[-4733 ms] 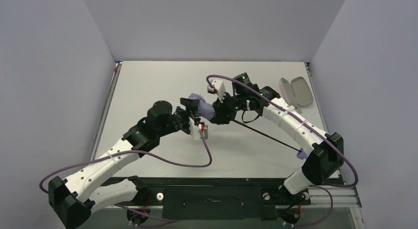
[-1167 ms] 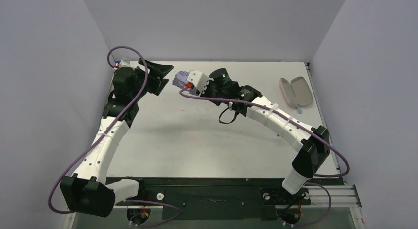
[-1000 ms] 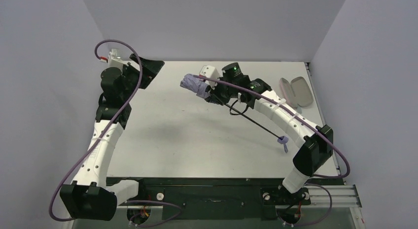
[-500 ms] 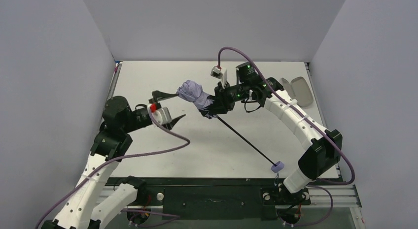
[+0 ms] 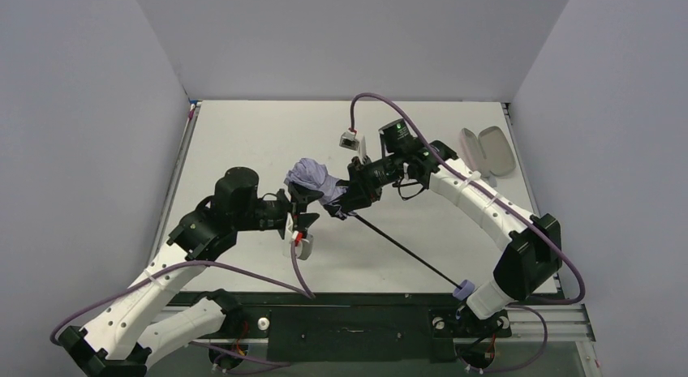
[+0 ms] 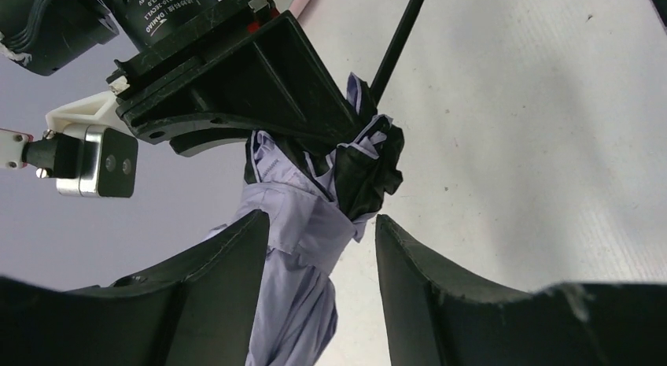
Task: Open the umbrella
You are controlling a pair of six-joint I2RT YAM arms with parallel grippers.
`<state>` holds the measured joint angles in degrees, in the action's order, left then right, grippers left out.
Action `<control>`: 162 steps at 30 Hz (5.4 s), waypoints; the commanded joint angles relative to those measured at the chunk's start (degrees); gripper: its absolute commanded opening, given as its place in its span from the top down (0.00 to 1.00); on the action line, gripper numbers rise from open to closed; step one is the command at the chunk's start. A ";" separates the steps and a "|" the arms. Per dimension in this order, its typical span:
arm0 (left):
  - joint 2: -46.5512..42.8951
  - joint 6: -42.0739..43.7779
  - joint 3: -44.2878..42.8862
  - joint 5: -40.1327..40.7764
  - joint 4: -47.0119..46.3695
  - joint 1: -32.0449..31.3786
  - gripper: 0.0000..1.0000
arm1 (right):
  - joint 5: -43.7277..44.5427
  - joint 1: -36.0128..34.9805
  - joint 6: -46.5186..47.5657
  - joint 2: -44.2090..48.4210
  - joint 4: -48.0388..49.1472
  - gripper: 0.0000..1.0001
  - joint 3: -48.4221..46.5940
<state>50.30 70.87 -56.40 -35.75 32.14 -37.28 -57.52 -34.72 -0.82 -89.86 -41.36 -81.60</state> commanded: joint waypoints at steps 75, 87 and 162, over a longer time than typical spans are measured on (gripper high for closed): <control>5.92 -33.80 -7.79 22.84 -21.01 5.48 0.44 | 5.49 -2.39 15.35 5.44 -5.73 1.00 -5.86; 8.61 -66.68 -13.31 6.59 -23.30 25.16 0.17 | 17.50 2.23 21.37 6.66 -3.98 1.00 -11.47; 18.19 -112.62 -7.97 -21.84 -61.61 29.14 0.64 | 34.43 6.31 17.39 15.49 10.20 1.00 2.54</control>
<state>71.77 -58.89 -59.27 -55.31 -37.58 -8.80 -32.95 -31.05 24.40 -76.53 -40.16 -78.39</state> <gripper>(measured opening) 0.264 0.088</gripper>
